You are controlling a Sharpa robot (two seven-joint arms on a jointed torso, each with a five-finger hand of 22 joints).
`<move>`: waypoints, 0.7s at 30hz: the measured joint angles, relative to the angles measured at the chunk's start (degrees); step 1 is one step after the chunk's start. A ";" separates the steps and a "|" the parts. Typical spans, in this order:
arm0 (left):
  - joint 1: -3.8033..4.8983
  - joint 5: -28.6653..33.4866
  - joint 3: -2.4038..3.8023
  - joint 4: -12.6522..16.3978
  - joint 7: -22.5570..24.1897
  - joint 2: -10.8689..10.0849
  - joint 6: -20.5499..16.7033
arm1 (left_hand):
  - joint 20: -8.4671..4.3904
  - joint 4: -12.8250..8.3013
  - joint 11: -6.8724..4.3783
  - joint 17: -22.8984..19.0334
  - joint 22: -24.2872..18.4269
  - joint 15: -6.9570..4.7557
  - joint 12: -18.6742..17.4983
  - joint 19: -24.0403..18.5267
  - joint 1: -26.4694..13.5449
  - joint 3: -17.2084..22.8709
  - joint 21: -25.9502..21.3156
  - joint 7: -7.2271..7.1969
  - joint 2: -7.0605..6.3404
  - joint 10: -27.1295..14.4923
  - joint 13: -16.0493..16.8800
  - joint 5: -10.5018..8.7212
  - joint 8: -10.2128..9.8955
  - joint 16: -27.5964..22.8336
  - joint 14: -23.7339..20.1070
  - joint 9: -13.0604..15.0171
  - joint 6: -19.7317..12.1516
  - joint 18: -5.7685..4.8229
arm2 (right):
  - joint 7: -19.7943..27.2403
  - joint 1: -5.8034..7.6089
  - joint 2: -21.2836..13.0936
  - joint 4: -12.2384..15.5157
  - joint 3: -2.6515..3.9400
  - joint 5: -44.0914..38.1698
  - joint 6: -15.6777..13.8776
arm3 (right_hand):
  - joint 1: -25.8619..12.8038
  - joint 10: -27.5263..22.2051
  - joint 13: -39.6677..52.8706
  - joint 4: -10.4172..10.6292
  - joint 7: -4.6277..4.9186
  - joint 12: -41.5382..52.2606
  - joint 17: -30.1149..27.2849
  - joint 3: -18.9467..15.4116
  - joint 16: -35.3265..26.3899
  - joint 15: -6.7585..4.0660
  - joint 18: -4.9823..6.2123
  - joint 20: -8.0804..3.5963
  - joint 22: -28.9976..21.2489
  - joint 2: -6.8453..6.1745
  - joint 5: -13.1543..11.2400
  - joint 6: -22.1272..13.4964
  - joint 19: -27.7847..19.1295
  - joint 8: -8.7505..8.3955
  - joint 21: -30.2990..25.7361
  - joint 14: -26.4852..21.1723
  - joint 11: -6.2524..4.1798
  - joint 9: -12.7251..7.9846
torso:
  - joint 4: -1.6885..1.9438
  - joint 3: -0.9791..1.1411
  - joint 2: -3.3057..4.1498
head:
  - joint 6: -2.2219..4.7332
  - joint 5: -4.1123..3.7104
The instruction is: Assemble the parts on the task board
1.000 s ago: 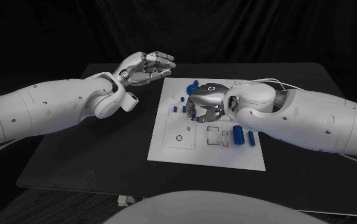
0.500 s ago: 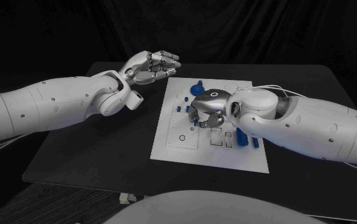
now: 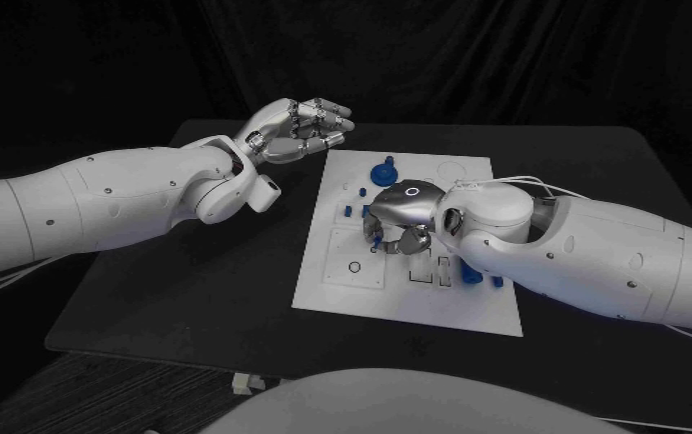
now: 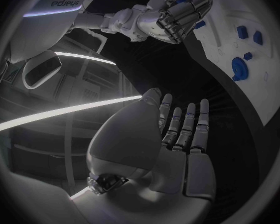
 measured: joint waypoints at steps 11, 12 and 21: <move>-0.16 0.00 0.00 -0.20 0.00 0.15 0.39 | 0.00 -0.07 -0.19 0.00 0.00 0.22 0.00 0.00 0.29 0.07 0.00 0.21 0.16 -0.19 0.00 0.28 0.00 0.22 0.22 0.00 -0.21 0.00 | -0.01 -0.97 0.44 -0.74 0.00 -1.91 -1.19 | 0.00 0.00 0.00 -0.16 0.00 0.00 0.00 0.16 0.00 0.00 0.00 0.02 0.05 0.00 0.00 0.00 -0.02 -0.21 0.00 0.00 0.00 0.00 | 0.00 0.00 -0.01 | 0.00 -0.01; -0.18 0.00 0.00 -0.21 0.00 0.15 0.43 | 0.00 -0.07 -0.19 0.00 0.00 0.22 0.00 0.00 0.28 0.07 0.00 0.21 0.16 -0.19 0.01 0.28 0.00 0.22 0.22 0.00 -0.21 0.00 | -0.01 -1.00 0.47 -0.78 0.00 -2.02 -1.25 | 0.00 0.00 0.00 -0.16 0.00 0.00 0.00 0.16 0.00 0.00 0.00 0.02 0.04 0.00 0.00 0.00 -0.02 -0.21 0.00 0.00 0.00 0.00 | 0.00 0.00 -0.01 | 0.00 -0.01; -0.51 0.00 0.00 -0.31 0.00 0.20 0.82 | 0.00 -0.06 -0.19 0.01 -0.01 0.62 -0.01 0.00 0.28 0.07 0.00 0.21 0.16 -0.19 0.01 0.28 0.00 0.22 0.22 -0.05 -0.21 0.00 | 0.01 -1.24 0.71 -1.27 0.00 -2.69 -1.64 | 0.00 0.20 0.00 -0.16 0.00 0.00 0.00 0.16 0.00 0.00 0.00 0.02 0.04 0.00 0.00 0.00 -0.02 -0.21 0.00 0.00 0.20 0.00 | 0.01 0.00 -0.01 | 0.00 -0.08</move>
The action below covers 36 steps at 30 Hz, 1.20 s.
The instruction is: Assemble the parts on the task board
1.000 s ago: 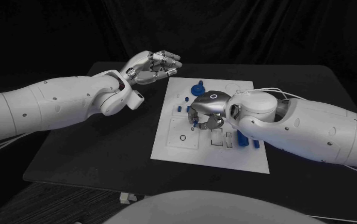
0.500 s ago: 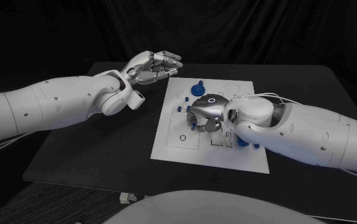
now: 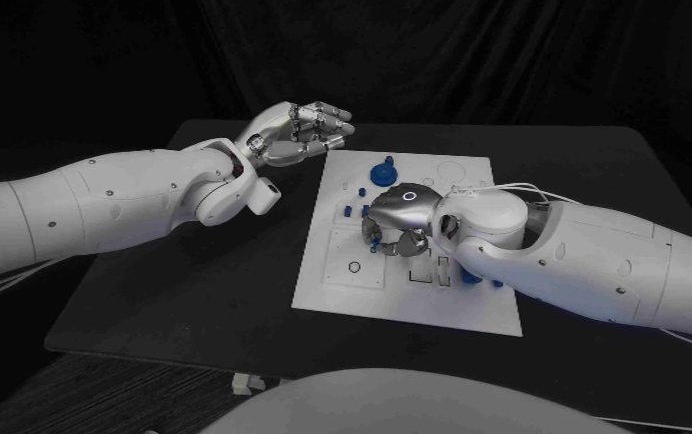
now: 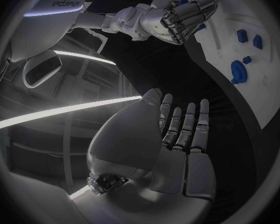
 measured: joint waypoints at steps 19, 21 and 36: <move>-0.38 0.00 0.00 -0.17 0.00 0.08 0.66 | 0.00 -0.16 -0.15 0.00 -0.03 0.00 0.00 0.00 0.45 0.16 0.00 0.00 0.00 -0.15 0.01 0.23 0.00 0.23 0.00 0.00 0.00 0.00 | 0.13 -0.63 0.49 -0.89 0.04 -0.35 -0.28 | 0.00 0.00 0.01 0.01 0.00 0.00 0.00 0.00 0.00 0.00 0.00 0.00 -0.01 0.00 0.32 -0.41 0.00 0.00 -0.26 0.00 0.00 0.00 | 0.00 -0.01 -0.01 | 0.00 0.15; -0.40 0.00 0.00 -0.18 0.00 0.09 0.72 | 0.00 -0.16 0.05 0.00 -0.03 0.00 0.00 0.00 0.45 0.16 0.00 0.00 0.00 -0.36 0.00 0.23 0.00 0.22 0.00 0.00 0.00 0.00 | 0.17 -0.67 0.54 -0.97 0.04 -0.35 -0.35 | 0.00 0.00 0.02 0.01 0.00 0.00 0.00 0.00 0.00 0.00 -0.01 0.00 -0.01 0.00 0.32 -0.41 0.00 0.00 -0.26 0.00 0.00 0.00 | 0.00 -0.01 -0.01 | 0.00 0.15; -0.44 0.00 0.00 -0.27 0.00 0.17 1.13 | 0.00 -0.16 0.05 0.00 -0.03 0.20 0.00 0.00 0.68 0.16 0.00 0.00 0.23 -0.36 0.01 0.49 0.00 0.22 0.20 -0.05 0.00 0.00 | 0.50 -0.96 0.60 -1.11 0.03 -0.41 -0.92 | 0.00 0.00 0.02 -0.16 0.00 0.00 0.00 0.17 -0.21 0.00 0.00 0.00 -0.03 0.00 0.31 -0.41 0.00 -0.23 -0.26 0.00 0.00 0.00 | 0.00 -0.01 0.00 | 0.00 -0.01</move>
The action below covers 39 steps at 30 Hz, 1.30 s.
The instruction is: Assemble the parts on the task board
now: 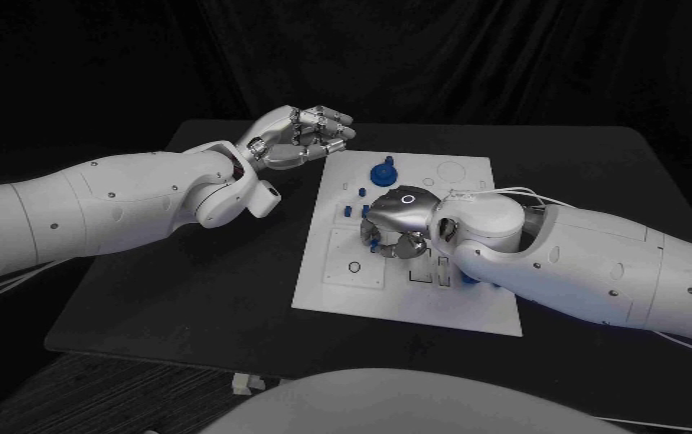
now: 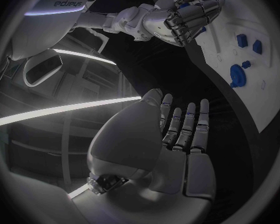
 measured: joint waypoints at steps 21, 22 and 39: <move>-0.09 0.00 0.00 -0.32 -0.13 0.21 0.45 | 0.00 -0.16 -0.18 0.00 0.00 0.36 0.00 0.00 0.23 0.16 0.00 0.00 -0.23 -0.18 0.00 -0.01 0.00 0.23 0.06 0.01 0.00 0.00 | 0.11 -0.17 -0.32 0.42 -0.02 -0.04 0.04 | 0.00 0.85 -0.02 -0.23 0.21 -0.01 0.00 0.23 -0.03 0.00 0.00 0.00 -0.01 0.00 -0.04 -0.20 0.00 -0.27 -0.22 0.00 -0.02 0.00 | 0.00 0.01 -0.01 | 0.00 0.05; -0.10 0.00 0.00 -0.34 -0.14 0.22 0.47 | 0.00 -0.16 -0.18 0.00 0.00 0.36 0.00 0.00 0.23 0.16 0.00 0.00 -0.23 -0.18 0.00 -0.01 0.00 0.23 0.06 0.01 0.00 0.00 | 0.13 -0.18 -0.34 0.43 -0.02 -0.04 0.02 | 0.00 0.85 0.00 -0.23 0.21 -0.01 0.00 0.23 -0.02 0.00 0.00 0.00 -0.01 0.00 -0.04 -0.20 0.00 -0.27 -0.22 0.00 -0.02 0.00 | 0.00 0.01 -0.01 | 0.00 0.05; -0.24 0.00 0.00 -0.54 -0.54 0.35 0.91 | 0.00 -0.15 -0.18 0.00 0.01 0.35 0.00 0.00 0.49 0.16 0.00 0.04 0.02 -0.18 0.00 0.11 0.00 0.35 0.07 0.01 -0.04 0.00 | 0.27 -0.24 -0.43 0.42 -0.02 -0.06 -0.27 | 0.00 1.24 0.04 -0.23 -0.01 -0.01 0.00 0.23 -0.25 0.00 0.00 0.00 0.02 0.00 -0.05 -0.41 0.00 -0.55 -0.56 0.00 -0.02 0.00 | 0.00 0.01 0.00 | 0.00 0.07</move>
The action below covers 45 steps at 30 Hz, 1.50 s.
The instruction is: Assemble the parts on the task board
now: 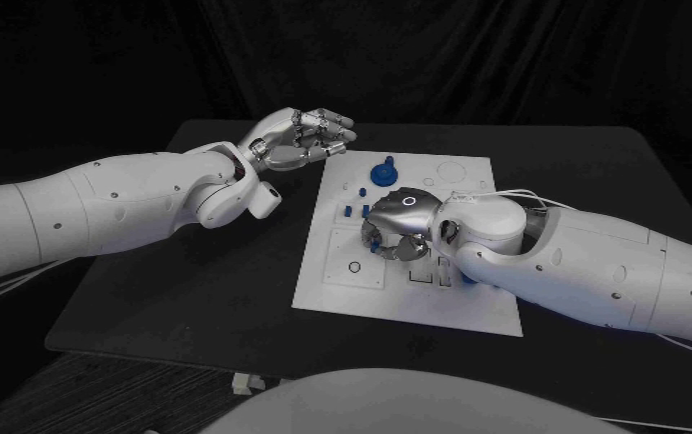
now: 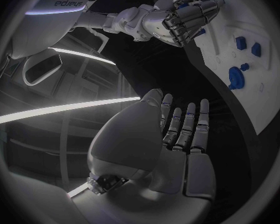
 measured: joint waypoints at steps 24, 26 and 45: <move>-0.25 0.00 0.00 -0.20 -0.84 0.16 0.75 | 0.00 0.00 0.21 0.00 0.00 -0.04 0.20 0.00 0.00 0.00 0.00 0.16 0.00 -0.21 0.00 0.10 0.00 0.10 0.03 -0.04 -0.16 0.00 | 0.07 -0.58 0.05 -0.14 0.00 -0.02 -0.64 | -0.22 0.00 -0.04 -0.16 0.00 0.01 0.00 0.16 -0.21 0.00 0.00 0.21 0.00 -0.22 -0.66 0.00 -0.21 0.00 0.00 0.00 0.00 0.12 | 0.00 0.01 0.00 | 0.00 0.03; -0.26 0.00 0.00 -0.21 -0.89 0.16 0.80 | 0.00 0.00 0.20 0.00 0.00 -0.04 0.20 0.00 0.00 0.00 0.00 0.16 0.00 -0.21 0.00 0.10 0.00 0.10 0.03 -0.04 -0.16 0.00 | 0.07 -0.60 0.08 -0.18 0.00 -0.02 -0.68 | -0.22 0.00 -0.04 -0.16 0.00 0.01 0.00 0.16 -0.21 0.00 0.00 0.21 0.00 -0.22 -0.66 0.00 -0.21 0.00 0.00 0.00 0.00 0.13 | 0.00 0.01 0.00 | 0.00 0.02; -0.34 0.00 0.00 -0.27 -1.26 0.25 1.15 | 0.00 0.01 0.01 0.00 0.00 0.38 0.19 0.00 0.27 0.32 0.00 0.16 0.27 -0.40 0.00 0.29 0.00 0.10 0.03 -0.04 -0.16 0.00 | -0.30 -0.82 0.08 -0.45 0.00 -0.03 -0.33 | -1.52 -1.78 -0.55 -0.48 -1.53 -1.76 0.00 0.48 -1.33 0.52 0.00 0.83 -0.02 -0.60 -3.39 -3.21 -0.83 -1.98 -2.24 0.11 0.74 0.22 | 0.00 0.00 -0.01 | 0.00 -0.03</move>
